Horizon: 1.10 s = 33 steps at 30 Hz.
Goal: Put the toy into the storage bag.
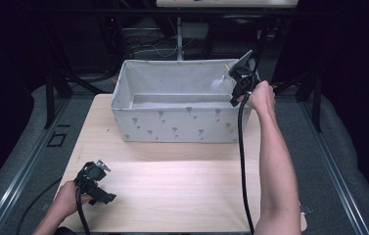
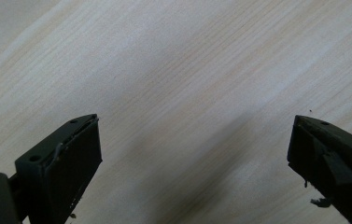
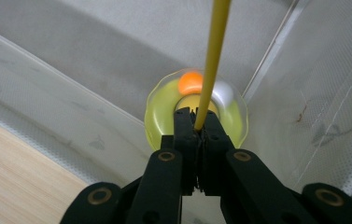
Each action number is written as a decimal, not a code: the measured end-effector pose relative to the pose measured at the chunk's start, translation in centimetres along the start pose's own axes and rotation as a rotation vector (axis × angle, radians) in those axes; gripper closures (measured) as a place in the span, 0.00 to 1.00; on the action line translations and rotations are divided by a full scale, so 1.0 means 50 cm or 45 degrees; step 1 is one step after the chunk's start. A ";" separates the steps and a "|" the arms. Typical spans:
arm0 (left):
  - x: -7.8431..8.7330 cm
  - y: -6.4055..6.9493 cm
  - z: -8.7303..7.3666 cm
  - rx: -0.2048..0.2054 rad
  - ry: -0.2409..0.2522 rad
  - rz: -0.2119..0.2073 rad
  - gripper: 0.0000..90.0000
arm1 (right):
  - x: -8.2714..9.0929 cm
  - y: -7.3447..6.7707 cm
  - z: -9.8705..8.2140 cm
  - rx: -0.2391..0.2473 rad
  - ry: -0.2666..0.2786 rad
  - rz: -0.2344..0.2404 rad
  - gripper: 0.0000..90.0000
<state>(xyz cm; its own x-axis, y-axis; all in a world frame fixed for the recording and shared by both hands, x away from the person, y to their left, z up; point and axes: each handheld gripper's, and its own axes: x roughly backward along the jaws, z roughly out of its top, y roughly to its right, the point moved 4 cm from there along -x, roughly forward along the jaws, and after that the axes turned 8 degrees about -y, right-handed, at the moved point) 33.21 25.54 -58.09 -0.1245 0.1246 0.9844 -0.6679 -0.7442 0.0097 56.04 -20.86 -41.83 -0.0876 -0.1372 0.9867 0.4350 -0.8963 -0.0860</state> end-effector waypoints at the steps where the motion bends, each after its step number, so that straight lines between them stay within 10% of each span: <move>1: 0.000 0.000 0.000 0.005 0.003 -0.001 0.03 | -0.001 0.001 0.000 -0.001 -0.002 -0.002 0.98; 17: 0.002 -0.001 -0.001 -0.003 0.004 0.004 0.03 | -0.021 0.004 -0.002 -0.030 -0.092 -0.008 0.97; 33: 0.002 0.002 0.000 -0.006 0.008 -0.001 0.03 | 0.014 -0.006 -0.012 -0.003 -0.020 0.020 0.92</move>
<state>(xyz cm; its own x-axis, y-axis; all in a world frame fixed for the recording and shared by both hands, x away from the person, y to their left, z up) 33.14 25.48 -57.97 -0.1285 0.1290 0.9833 -0.6713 -0.7412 0.0095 55.30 -20.95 -41.22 -0.0665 -0.1444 0.9873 0.4344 -0.8950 -0.1017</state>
